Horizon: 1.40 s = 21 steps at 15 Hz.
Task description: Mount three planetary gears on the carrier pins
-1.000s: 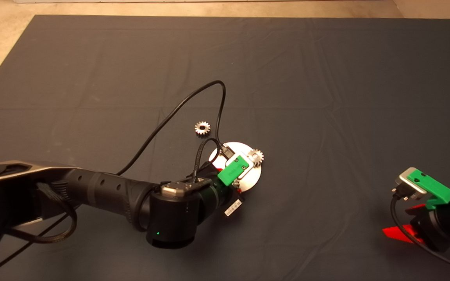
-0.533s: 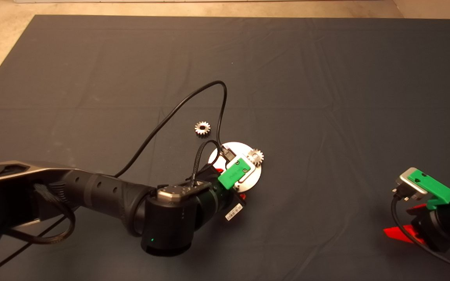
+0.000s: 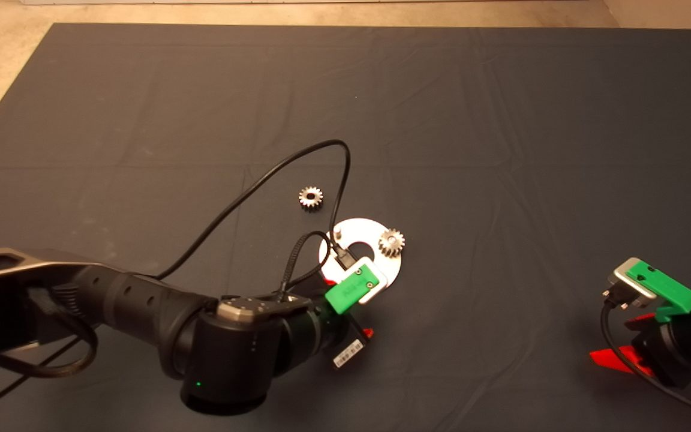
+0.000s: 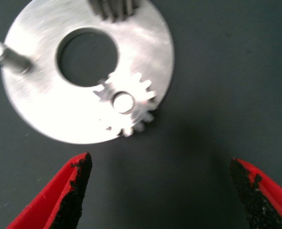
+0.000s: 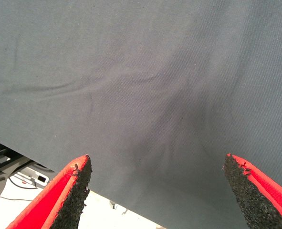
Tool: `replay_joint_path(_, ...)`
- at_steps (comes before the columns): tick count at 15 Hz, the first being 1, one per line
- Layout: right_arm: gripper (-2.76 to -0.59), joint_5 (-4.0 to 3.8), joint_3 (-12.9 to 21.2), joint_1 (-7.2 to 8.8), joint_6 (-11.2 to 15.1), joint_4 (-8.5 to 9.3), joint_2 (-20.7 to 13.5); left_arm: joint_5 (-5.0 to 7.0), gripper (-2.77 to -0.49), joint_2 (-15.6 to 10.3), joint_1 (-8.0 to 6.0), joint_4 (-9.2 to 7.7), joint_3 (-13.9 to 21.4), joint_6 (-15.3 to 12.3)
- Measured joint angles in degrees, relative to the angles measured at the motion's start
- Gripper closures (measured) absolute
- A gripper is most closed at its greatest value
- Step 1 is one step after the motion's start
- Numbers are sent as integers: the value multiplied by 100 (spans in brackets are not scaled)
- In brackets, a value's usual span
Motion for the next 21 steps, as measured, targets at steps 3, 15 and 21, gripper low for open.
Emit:
replay_joint_path(3,-205,9,0,0,0,0,0,-2,-201,-395,-312,-162,22,7)
replay_joint_path(15,-205,20,0,-190,-3,0,-2,-4,-217,-1170,-868,-507,-927,612)
replay_joint_path(21,-205,5,0,-226,-13,1,-2,-107,-217,-917,-1123,-541,-1431,811)
